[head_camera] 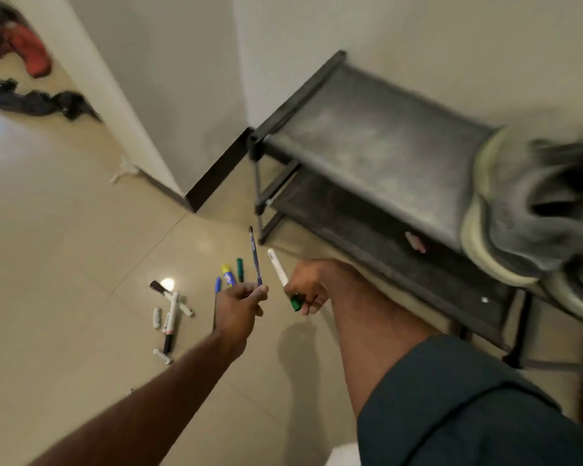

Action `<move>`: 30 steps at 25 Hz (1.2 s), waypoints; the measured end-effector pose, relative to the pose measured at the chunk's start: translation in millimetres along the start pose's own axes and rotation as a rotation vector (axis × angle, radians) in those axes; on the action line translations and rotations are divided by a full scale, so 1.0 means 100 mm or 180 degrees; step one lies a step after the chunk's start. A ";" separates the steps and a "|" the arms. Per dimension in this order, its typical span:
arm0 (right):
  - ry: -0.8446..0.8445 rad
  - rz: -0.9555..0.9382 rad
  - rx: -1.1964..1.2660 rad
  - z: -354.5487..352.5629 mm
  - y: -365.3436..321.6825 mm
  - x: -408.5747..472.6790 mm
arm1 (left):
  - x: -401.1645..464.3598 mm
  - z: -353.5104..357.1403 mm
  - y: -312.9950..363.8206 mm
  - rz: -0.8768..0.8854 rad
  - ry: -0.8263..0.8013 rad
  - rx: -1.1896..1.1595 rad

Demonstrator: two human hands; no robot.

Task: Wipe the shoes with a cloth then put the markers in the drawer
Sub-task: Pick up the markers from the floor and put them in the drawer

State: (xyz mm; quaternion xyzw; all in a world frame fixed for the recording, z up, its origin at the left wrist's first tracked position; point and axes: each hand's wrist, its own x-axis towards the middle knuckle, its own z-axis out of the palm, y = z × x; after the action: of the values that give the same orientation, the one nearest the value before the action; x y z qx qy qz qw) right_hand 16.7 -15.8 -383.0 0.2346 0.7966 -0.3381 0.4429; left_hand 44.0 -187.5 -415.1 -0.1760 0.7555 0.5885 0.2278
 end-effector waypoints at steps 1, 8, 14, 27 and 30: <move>-0.0003 0.0001 0.0137 -0.16 0.07 -0.26 | -0.17 0.03 0.23 0.0073 -0.0197 0.0012; 0.0895 -0.0931 0.0851 -0.45 0.62 -2.25 | -1.59 0.08 1.33 0.1244 -0.1249 0.0633; 0.2139 -0.1352 0.1460 -0.45 1.39 -3.91 | -2.81 0.50 2.20 0.2234 -0.1663 0.0862; 0.3339 0.0423 0.2653 0.47 5.89 -6.55 | -6.17 3.79 0.97 0.3038 -0.3188 0.1854; 0.2544 0.0922 0.2676 1.07 6.54 -6.54 | -6.40 3.88 0.04 0.2496 -0.3334 0.2577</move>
State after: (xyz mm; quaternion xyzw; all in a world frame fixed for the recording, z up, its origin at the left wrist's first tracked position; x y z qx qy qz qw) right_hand 840.8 288.3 -75.2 0.6050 0.6592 -0.4461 0.0197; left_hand 629.2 187.8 -137.4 0.5034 0.7127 0.3104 0.3772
